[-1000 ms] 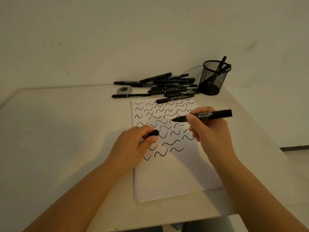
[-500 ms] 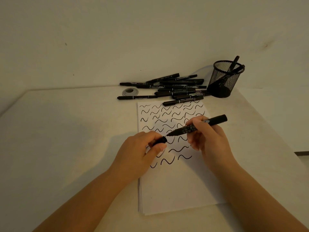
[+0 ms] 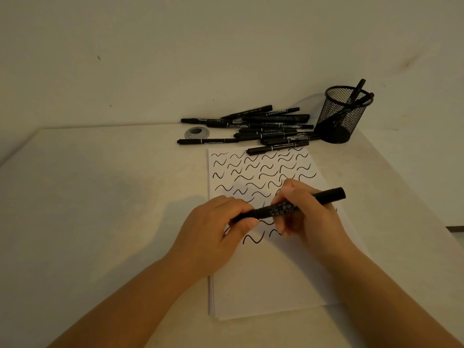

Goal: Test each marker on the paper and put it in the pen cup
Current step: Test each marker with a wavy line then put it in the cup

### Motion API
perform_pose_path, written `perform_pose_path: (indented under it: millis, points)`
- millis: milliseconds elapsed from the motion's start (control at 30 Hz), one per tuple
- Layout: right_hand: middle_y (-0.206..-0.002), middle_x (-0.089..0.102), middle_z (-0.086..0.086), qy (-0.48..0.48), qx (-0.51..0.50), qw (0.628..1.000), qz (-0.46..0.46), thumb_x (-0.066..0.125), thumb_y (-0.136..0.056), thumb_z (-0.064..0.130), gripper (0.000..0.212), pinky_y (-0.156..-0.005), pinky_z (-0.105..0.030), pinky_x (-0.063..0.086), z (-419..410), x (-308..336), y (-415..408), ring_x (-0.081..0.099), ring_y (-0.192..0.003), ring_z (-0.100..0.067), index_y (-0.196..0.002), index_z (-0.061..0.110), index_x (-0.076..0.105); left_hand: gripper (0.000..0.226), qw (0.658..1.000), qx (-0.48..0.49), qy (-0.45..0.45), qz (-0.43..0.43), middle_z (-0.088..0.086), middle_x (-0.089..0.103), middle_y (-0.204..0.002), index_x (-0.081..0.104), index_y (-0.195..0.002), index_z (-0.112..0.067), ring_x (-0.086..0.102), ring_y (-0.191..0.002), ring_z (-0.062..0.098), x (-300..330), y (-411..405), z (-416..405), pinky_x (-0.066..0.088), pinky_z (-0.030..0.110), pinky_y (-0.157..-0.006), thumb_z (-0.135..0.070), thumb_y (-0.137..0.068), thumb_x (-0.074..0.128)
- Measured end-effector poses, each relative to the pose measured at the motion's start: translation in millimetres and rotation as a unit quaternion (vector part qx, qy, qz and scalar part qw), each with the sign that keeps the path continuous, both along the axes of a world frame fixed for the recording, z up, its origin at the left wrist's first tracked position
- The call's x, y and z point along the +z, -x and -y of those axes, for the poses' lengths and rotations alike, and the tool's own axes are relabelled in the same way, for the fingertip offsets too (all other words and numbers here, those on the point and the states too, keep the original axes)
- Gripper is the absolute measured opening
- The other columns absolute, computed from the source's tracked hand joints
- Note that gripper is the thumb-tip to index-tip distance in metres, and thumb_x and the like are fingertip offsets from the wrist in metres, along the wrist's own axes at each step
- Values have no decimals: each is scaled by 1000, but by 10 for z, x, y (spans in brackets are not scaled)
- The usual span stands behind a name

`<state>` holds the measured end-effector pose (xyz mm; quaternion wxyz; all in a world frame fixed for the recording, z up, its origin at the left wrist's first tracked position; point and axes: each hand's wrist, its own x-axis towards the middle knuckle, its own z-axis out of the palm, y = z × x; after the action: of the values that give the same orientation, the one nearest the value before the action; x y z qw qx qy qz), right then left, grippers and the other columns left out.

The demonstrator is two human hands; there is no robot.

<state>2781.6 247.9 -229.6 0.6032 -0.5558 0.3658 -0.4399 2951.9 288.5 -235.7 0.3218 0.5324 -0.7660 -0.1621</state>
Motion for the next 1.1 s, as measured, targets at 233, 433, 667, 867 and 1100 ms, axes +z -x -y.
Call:
perform_pose_path:
  millis: [233,433,667,867,1100]
  points:
    - [-36,47,-4,-2,-38,998,44,41,-76,22,30,-36,-18,30,-12,-66,-80,37,-33,-14,-49,17,53,43,999,8,38,31,-13,47,-68,65,-91,-14,43,-63,8,55,83,-20,34,18,-56,-43,-88,34]
    - [-34,40,-5,16,-51,996,74,40,-74,18,28,-39,-21,27,-31,-86,-118,31,-33,-18,-46,13,47,34,1000,-13,-16,-11,-13,44,-58,61,-79,-19,44,-58,12,61,108,-38,33,21,-53,-42,-89,37]
    - [-35,39,-1,53,-39,995,80,38,-73,13,28,-40,-20,24,-52,-82,-128,31,-34,-18,-46,9,45,23,974,-65,-159,-145,-6,44,-51,56,-65,-37,38,-48,11,64,70,-40,31,19,-46,-39,-84,43]
    - [-40,44,-4,71,-33,996,41,46,-72,25,27,-39,-16,30,-31,-71,-91,36,-36,-14,-52,6,49,19,982,-48,-130,-127,-19,54,-56,62,-82,-40,46,-48,1,49,49,-7,33,10,-48,-42,-84,43]
    - [-53,53,7,79,-150,985,-2,57,-82,22,24,-43,-15,37,35,64,49,45,-45,-4,-58,22,57,9,992,-2,-65,-106,-19,56,-59,55,-90,-47,49,-49,-3,99,-34,27,34,8,-46,-42,-87,48]
